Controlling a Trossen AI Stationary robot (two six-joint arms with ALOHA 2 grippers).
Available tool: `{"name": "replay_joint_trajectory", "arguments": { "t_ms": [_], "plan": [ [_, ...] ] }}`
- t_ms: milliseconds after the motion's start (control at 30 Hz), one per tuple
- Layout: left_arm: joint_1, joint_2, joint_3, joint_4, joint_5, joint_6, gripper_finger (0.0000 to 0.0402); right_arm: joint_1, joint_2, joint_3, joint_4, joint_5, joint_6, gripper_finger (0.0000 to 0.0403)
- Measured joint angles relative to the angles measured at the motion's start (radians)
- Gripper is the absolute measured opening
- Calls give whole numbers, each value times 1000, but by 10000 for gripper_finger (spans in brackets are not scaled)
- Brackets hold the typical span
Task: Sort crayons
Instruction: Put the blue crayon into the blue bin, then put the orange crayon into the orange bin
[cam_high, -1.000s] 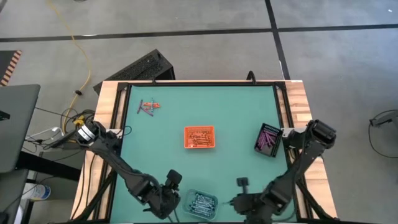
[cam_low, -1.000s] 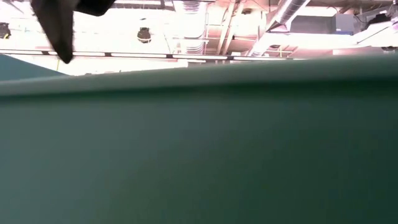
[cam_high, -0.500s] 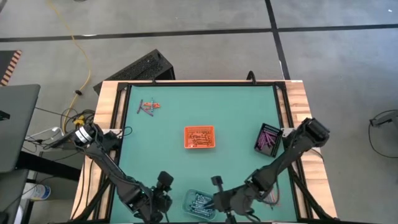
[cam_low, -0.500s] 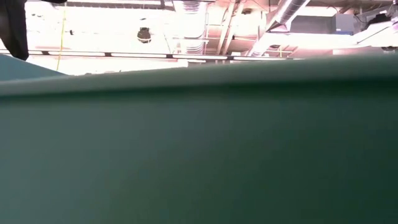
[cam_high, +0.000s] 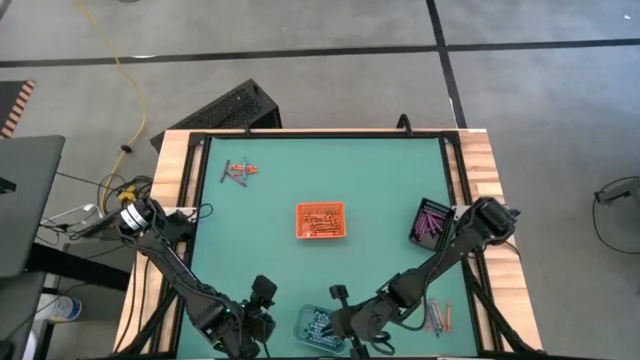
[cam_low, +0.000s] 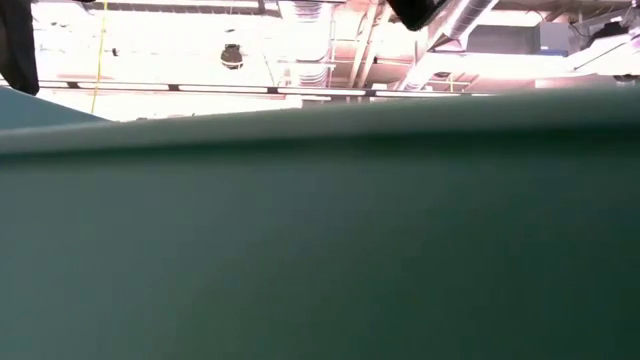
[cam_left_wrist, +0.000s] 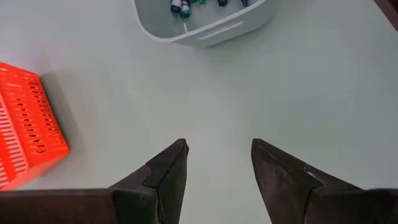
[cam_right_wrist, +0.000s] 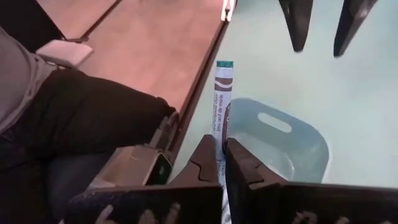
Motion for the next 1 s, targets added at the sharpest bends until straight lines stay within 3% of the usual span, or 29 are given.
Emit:
{"name": "replay_joint_trajectory", "arguments": {
  "t_ms": [200, 533, 733, 1000],
  "plan": [
    [0, 0, 0, 3, -3, 0, 168, 3, 0, 0, -32, -1, 5, 17],
    [0, 0, 0, 3, -3, 0, 168, -18, 0, 0, -74, 3, 37, 72],
    [0, 0, 0, 3, -3, 0, 168, -20, -1, 0, -89, 4, 37, 82],
    [0, 0, 0, 6, -3, 0, 168, 22, -79, 35, -307, 5, 144, 82]
  ]
}}
